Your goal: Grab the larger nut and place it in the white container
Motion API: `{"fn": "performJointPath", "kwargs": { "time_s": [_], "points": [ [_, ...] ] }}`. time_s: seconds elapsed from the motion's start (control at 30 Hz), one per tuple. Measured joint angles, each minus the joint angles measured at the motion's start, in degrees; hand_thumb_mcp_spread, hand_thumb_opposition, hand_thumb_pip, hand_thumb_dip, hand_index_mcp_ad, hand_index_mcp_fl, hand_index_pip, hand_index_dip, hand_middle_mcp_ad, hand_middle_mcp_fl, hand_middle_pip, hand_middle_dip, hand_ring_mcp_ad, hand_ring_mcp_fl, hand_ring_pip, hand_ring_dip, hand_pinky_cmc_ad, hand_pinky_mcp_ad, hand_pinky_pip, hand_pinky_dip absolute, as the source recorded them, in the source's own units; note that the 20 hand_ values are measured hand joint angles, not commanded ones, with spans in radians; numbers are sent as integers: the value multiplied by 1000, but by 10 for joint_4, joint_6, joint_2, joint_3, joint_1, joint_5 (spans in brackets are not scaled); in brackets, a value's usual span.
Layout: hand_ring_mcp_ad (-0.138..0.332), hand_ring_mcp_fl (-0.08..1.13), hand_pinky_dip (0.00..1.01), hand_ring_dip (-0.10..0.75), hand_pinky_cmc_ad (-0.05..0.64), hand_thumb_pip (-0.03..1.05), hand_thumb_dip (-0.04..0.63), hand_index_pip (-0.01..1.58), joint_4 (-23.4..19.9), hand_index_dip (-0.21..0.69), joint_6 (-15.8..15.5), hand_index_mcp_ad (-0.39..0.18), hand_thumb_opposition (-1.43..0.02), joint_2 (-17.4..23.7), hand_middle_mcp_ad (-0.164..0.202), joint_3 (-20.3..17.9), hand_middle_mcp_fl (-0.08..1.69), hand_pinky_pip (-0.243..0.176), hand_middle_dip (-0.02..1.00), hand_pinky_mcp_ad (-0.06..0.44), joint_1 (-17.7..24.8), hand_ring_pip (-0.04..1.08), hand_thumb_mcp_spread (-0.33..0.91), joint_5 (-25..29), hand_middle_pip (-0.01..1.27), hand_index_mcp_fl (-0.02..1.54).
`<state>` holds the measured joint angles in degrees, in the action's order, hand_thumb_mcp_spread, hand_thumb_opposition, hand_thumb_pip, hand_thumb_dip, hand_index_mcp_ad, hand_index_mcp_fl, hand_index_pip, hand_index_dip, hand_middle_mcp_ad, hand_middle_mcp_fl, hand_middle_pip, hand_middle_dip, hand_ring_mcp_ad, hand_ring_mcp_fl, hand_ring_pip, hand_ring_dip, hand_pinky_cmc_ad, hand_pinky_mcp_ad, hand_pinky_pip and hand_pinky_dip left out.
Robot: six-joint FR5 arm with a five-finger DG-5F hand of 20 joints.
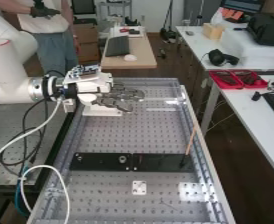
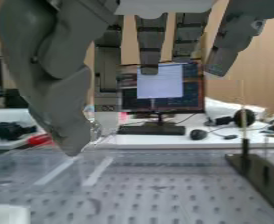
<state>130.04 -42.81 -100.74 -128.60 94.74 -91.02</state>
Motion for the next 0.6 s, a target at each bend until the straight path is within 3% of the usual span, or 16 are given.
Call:
{"fn": "performJointPath", "kwargs": {
  "time_s": [0.37,0.6],
  "points": [
    [134,2,468,87,319,677,187,1525,43,24,32,-180,-911,3,75,3,122,-106,206,264,31,101,330,-108,138,365],
    [131,2,454,87,319,681,187,1525,59,24,29,-180,-911,2,75,-6,122,-106,206,264,49,101,330,-122,138,365]
  ]
}}
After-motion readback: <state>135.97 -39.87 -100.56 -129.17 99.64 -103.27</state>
